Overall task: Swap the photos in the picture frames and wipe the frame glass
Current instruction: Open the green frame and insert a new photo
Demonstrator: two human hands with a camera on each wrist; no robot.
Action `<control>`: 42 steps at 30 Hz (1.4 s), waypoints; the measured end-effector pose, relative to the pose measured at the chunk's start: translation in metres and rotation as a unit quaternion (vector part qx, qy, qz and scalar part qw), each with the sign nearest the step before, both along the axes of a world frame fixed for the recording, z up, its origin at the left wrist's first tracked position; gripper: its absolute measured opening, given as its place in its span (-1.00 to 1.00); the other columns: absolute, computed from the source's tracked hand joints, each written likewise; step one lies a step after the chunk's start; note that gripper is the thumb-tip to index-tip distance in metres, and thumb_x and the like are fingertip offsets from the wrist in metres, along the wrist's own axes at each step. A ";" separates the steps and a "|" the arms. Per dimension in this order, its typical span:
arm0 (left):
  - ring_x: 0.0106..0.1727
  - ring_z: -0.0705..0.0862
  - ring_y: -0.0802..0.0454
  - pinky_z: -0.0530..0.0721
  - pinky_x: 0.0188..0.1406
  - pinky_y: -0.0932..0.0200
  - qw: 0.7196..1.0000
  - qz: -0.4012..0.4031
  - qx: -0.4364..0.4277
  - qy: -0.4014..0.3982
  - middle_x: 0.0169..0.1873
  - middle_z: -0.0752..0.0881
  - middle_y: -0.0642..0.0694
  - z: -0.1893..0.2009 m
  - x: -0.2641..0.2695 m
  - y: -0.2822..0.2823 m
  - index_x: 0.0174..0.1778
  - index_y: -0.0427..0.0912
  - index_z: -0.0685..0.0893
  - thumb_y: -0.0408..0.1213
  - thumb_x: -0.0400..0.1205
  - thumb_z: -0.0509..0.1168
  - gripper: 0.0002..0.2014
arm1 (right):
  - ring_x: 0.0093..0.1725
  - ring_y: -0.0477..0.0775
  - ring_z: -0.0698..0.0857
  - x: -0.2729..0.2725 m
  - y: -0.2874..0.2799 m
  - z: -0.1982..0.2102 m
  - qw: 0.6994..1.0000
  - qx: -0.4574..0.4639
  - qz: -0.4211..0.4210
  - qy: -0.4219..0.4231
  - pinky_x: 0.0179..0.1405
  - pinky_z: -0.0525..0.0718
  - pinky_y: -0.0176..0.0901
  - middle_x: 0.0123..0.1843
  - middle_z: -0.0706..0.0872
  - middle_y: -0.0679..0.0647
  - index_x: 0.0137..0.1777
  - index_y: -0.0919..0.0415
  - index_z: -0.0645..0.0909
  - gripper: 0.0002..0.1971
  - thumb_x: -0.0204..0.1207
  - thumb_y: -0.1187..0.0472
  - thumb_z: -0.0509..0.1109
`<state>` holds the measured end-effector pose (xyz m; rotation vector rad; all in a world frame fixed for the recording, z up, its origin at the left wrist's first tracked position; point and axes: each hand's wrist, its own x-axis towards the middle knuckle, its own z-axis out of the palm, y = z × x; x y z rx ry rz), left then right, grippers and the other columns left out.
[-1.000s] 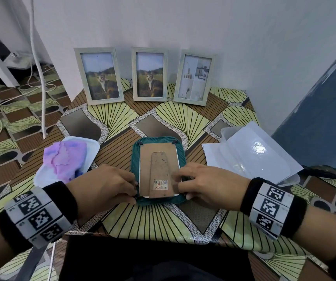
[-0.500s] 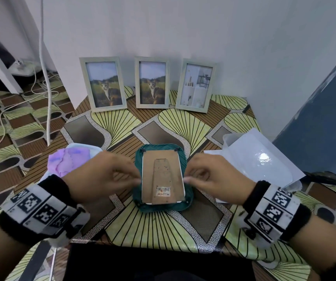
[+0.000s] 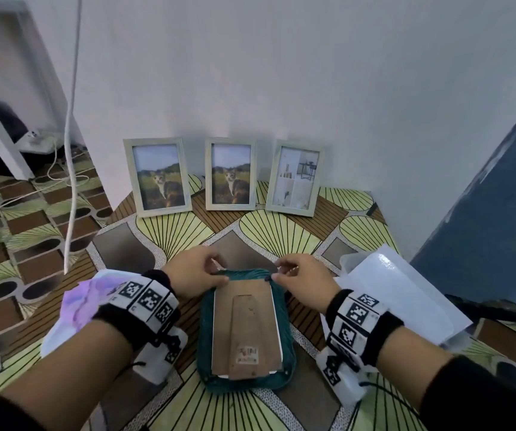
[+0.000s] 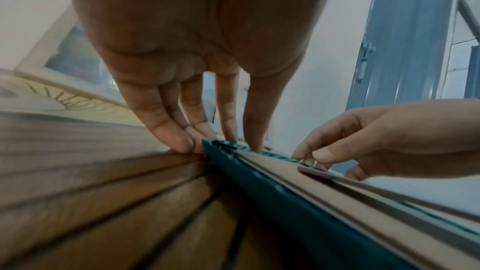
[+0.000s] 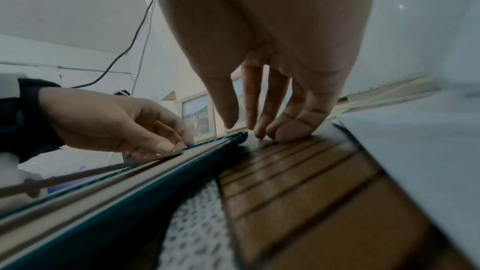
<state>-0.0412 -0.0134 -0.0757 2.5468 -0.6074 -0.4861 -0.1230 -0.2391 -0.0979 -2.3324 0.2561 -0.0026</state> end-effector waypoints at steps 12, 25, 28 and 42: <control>-0.17 0.72 0.39 0.61 -0.17 0.56 0.998 -0.013 -0.060 0.017 -0.18 0.80 0.18 -0.007 0.015 0.008 0.00 0.03 0.82 -0.17 0.43 0.59 -0.76 | -0.26 -0.22 0.62 0.018 -0.005 0.005 0.997 -0.031 0.051 0.039 -0.30 0.48 -0.42 -0.23 0.73 -0.12 -0.17 -0.01 0.74 -0.92 0.45 0.12 0.60; -0.15 0.74 0.37 0.61 -0.17 0.61 0.999 -0.027 -0.044 0.012 -0.15 0.80 0.21 -0.006 0.016 0.006 0.02 0.05 0.79 -0.27 0.47 0.56 -0.76 | -0.19 -0.13 0.61 0.024 0.001 0.009 0.995 -0.055 0.066 0.048 -0.28 0.46 -0.37 -0.22 0.64 -0.14 -0.07 0.02 0.77 -0.90 0.46 0.07 0.59; -0.17 0.73 0.38 0.63 -0.14 0.56 0.999 -0.023 -0.035 -0.001 -0.19 0.79 0.22 -0.007 0.014 0.005 -0.01 0.09 0.79 -0.25 0.46 0.57 -0.77 | -0.12 -0.06 0.63 0.026 0.004 0.009 0.995 -0.066 0.056 0.051 -0.08 0.56 -0.26 -0.22 0.63 -0.14 -0.16 0.00 0.74 -0.91 0.45 0.07 0.60; -0.17 0.69 0.17 0.58 -0.16 0.32 1.000 0.009 0.004 0.000 -0.23 0.76 0.06 -0.014 0.019 -0.010 -0.16 -0.02 0.74 -0.26 0.55 0.42 -0.96 | -0.20 -0.03 0.65 0.036 0.015 0.004 0.983 -0.176 0.045 0.037 -0.19 0.51 -0.23 -0.29 0.66 -0.18 -0.28 0.03 0.68 -0.83 0.49 0.02 0.52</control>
